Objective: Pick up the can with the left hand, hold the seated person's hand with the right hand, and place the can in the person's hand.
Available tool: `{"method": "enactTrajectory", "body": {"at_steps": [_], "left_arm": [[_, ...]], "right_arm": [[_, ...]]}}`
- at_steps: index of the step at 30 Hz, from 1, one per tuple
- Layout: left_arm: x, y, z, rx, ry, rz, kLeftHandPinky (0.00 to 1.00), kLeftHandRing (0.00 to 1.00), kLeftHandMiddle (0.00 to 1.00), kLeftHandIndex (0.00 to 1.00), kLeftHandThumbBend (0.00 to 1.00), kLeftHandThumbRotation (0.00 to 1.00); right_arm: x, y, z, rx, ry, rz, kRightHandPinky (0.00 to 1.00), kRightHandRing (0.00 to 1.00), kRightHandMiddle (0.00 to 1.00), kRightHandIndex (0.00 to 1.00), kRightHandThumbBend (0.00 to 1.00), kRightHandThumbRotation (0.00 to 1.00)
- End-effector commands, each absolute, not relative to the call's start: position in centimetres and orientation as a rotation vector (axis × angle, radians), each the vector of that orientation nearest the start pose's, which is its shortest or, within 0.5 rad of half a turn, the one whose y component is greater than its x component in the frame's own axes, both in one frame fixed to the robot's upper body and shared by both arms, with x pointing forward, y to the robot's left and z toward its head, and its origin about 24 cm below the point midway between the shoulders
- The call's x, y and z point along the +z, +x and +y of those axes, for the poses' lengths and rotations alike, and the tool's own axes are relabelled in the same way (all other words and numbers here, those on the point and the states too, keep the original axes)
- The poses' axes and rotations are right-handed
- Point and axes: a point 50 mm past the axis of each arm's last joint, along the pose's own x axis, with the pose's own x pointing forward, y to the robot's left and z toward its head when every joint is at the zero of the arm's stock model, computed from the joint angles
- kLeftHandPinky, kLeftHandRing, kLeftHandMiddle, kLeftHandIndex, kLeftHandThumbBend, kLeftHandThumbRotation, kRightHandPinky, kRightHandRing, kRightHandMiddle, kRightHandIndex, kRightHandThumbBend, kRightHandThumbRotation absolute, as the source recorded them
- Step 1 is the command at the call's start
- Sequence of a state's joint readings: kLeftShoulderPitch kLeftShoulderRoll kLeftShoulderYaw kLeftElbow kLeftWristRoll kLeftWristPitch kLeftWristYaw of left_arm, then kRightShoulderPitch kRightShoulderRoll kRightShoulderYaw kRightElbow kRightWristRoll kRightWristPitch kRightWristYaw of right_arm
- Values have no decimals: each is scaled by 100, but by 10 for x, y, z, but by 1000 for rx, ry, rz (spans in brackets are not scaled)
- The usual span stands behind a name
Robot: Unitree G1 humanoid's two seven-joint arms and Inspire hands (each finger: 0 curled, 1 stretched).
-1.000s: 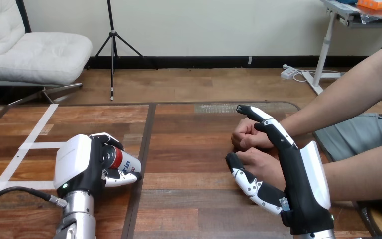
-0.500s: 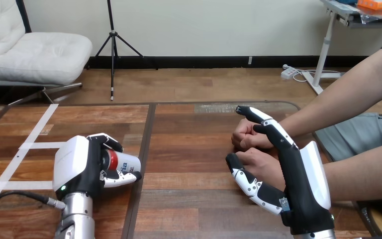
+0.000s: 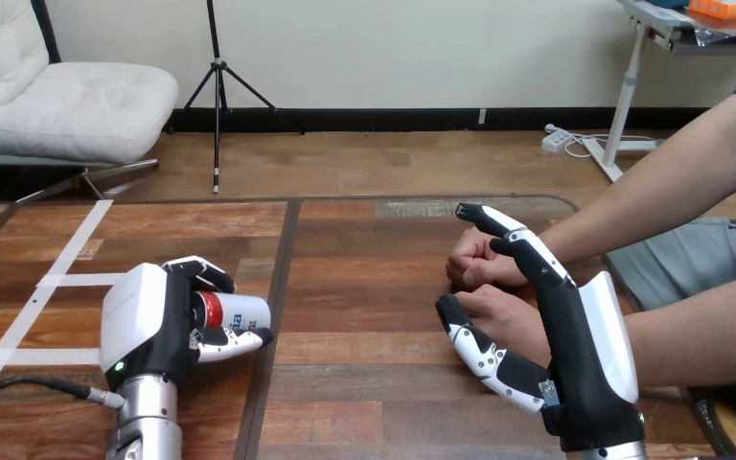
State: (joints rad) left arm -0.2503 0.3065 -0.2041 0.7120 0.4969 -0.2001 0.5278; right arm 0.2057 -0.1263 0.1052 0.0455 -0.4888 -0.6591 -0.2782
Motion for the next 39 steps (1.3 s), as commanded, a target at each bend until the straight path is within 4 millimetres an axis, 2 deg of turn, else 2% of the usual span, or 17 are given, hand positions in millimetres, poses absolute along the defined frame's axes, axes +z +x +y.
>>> {"method": "enactTrajectory", "body": {"at_steps": [1, 26, 39], "left_arm": [[6, 293, 202, 239, 842, -72, 42, 45, 49, 49, 75, 0], [10, 294, 199, 217, 813, -88, 42, 45, 49, 50, 73, 0], [13, 295, 198, 213, 806, -97, 41, 45, 49, 50, 73, 0]], "right_arm": [[61, 207, -142, 28, -475, -554, 81, 85, 84, 81, 41, 9], [62, 208, -141, 24, -480, -544, 80, 85, 85, 82, 44, 8], [64, 209, -143, 6, -495, -557, 76, 83, 85, 82, 46, 8]]}}
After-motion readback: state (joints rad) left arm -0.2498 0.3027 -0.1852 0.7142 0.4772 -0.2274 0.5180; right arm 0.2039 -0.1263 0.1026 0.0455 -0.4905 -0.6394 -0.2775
